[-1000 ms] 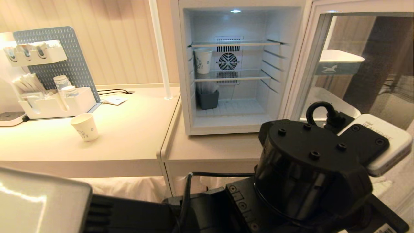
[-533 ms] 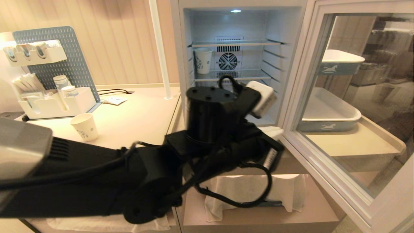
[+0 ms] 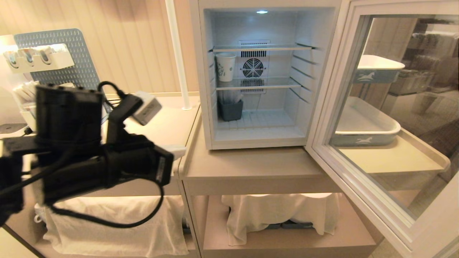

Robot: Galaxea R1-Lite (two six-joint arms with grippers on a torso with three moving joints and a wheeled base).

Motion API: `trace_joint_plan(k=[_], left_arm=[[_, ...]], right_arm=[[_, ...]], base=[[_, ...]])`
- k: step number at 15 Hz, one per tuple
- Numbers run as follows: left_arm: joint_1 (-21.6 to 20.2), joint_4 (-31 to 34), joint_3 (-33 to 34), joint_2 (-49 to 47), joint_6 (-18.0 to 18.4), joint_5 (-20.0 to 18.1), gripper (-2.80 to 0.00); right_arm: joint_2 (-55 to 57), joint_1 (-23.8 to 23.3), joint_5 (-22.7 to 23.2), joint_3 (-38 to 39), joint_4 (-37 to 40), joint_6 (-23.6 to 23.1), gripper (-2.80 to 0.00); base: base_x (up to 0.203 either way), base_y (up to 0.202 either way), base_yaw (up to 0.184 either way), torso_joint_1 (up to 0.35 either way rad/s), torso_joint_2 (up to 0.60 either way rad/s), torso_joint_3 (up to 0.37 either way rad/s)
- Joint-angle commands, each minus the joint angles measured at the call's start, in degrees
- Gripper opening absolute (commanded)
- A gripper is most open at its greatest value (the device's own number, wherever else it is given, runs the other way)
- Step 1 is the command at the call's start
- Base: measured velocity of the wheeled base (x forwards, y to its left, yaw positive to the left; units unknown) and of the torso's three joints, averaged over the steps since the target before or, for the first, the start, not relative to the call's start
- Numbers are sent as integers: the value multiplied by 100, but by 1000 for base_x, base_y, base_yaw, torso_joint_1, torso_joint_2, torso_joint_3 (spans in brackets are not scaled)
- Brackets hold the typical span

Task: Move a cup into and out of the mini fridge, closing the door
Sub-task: Put the paper cup in the freezer

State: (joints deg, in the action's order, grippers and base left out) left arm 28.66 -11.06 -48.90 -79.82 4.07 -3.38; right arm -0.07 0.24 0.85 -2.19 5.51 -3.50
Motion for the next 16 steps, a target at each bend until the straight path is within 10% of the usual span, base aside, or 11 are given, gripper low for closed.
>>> trace_joint_plan(k=[1,8,13,16], left_arm=[[-797,101,930,1569,13,-4,-280],[-3166,1948,2570,5388,532,413,-280],[-3178,993,4727,6568,864,455,-280],[-2995,864,4877,7332,607,198,-280]], right_arm=[[-1,2,3,0,3,-2,-280],[-1,2,3,0,3,-2,-280],[-1,2,3,0,4,-2,-280],[-1,2,11,0,3,-10,-280]], base=[[0,0,0,0,0,0],[0,0,0,0,0,0],[0,0,0,0,0,0],[0,0,0,0,0,0]])
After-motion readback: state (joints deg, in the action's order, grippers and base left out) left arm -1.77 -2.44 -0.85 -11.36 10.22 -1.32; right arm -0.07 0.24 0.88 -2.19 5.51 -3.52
